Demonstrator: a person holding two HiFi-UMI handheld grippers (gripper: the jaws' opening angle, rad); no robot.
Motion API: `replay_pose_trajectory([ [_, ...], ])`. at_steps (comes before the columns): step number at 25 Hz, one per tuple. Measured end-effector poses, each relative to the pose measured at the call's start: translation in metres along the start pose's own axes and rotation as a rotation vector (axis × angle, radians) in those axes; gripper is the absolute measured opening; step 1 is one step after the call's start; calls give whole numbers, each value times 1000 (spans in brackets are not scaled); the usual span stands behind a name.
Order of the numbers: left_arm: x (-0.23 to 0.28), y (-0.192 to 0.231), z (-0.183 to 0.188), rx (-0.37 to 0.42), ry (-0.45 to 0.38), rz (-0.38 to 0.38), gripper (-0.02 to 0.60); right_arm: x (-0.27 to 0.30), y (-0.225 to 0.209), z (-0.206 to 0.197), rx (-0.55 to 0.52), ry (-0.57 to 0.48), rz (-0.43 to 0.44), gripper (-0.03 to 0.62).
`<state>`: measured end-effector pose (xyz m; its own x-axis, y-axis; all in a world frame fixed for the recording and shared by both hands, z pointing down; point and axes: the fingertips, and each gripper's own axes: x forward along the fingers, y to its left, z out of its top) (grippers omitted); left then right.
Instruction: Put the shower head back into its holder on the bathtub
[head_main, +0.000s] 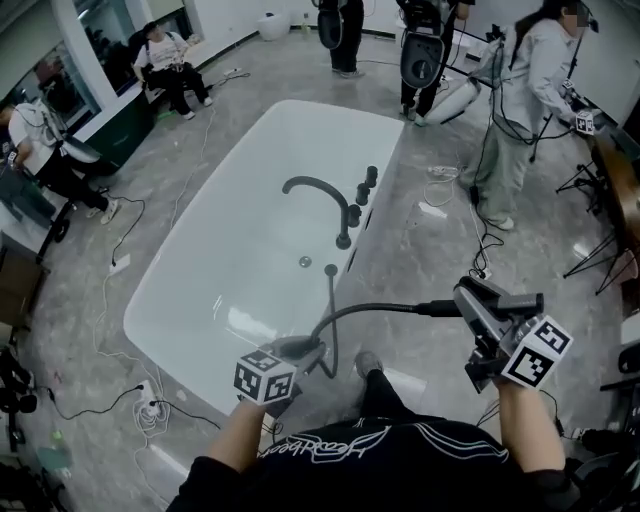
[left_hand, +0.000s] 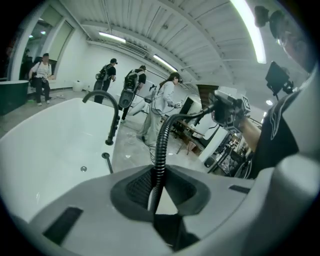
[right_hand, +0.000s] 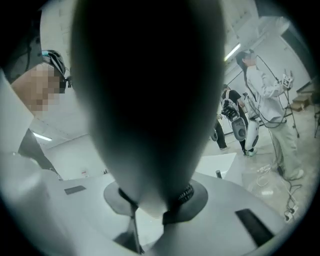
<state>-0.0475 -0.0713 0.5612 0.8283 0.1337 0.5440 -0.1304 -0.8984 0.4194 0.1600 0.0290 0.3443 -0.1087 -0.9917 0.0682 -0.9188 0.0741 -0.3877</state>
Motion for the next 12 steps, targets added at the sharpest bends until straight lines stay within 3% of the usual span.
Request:
replay_pose_trajectory([
  [4,-19,23,49,-9,-73,83,63,13,-13,8,16,-15,49,92],
  [12,-53,50,148,82,-174,231,63,47,-40,29,89,-41,155,92],
])
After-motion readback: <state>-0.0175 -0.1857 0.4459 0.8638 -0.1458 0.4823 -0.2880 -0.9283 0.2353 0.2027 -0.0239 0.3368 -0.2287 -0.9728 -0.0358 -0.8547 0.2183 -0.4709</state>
